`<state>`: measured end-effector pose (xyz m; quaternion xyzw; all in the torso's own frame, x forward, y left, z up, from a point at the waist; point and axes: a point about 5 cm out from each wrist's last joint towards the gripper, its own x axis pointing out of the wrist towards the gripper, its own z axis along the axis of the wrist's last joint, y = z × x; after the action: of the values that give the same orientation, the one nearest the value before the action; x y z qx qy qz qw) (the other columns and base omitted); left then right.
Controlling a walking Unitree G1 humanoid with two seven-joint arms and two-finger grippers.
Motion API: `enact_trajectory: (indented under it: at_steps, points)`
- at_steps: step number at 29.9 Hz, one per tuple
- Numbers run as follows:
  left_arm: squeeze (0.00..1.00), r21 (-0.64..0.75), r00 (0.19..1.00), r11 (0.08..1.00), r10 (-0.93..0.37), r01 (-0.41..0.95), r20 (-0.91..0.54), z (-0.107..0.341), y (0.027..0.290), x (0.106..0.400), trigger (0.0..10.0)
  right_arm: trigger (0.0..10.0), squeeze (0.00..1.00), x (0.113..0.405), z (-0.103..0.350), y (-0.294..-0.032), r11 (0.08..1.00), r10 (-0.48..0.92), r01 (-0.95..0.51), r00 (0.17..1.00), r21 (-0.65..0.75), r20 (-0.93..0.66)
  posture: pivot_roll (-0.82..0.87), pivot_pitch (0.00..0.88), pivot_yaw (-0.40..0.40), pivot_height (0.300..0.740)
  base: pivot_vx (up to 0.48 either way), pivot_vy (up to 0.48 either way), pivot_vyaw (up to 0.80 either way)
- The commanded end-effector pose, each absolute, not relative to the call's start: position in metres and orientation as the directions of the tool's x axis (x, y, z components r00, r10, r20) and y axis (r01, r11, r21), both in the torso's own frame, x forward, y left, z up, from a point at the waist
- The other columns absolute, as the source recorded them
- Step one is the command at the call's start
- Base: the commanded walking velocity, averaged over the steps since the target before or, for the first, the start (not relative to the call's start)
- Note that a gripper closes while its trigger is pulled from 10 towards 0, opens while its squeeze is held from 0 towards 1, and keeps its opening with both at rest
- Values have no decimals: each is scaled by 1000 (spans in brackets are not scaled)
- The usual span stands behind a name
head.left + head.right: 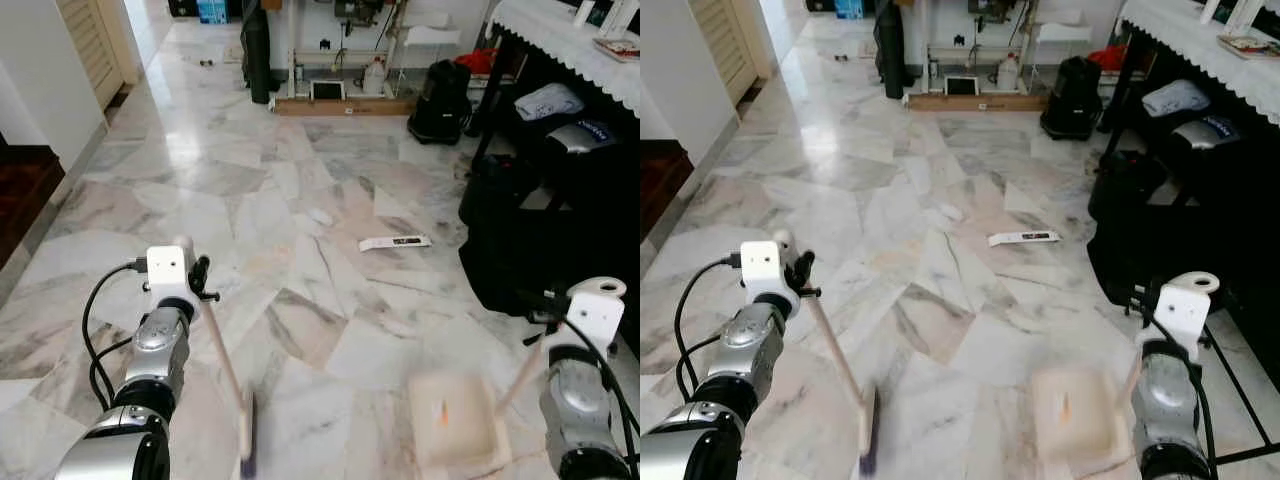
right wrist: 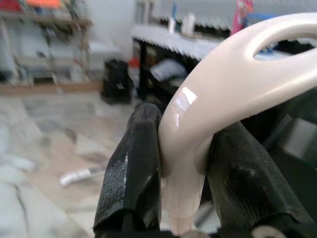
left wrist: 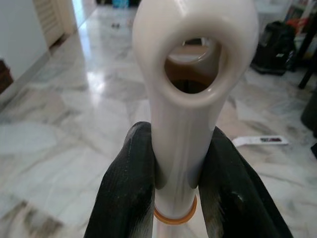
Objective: Sweep floor
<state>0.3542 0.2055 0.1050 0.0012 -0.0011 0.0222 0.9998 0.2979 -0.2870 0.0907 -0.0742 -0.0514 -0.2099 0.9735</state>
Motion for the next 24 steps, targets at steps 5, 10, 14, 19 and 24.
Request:
enact_trajectory:
  at_steps: [5,10,14,19,24]
  points:
    - [0,31,995,999,-41,38,86,118,178,359,10000,10000,0,304,81,-260,928,-372,373,924,3,95,37,26,-55,740,0,0,0]
    - [0,30,989,996,-83,80,123,119,161,357,10000,10000,0,302,76,-254,928,-373,372,925,27,77,33,21,-58,740,0,0,0]
    - [0,7,977,993,-113,114,183,132,143,360,10000,10000,0,303,75,-247,932,-361,358,930,47,74,35,8,-56,740,0,0,0]
    - [0,13,968,989,-149,149,204,136,133,361,10000,10000,0,305,75,-241,935,-353,349,933,64,73,35,6,-48,740,0,0,0]
    - [0,-13,961,988,-147,154,232,141,133,359,10000,10000,0,304,74,-236,938,-343,338,936,79,75,36,4,-35,740,0,0,0]
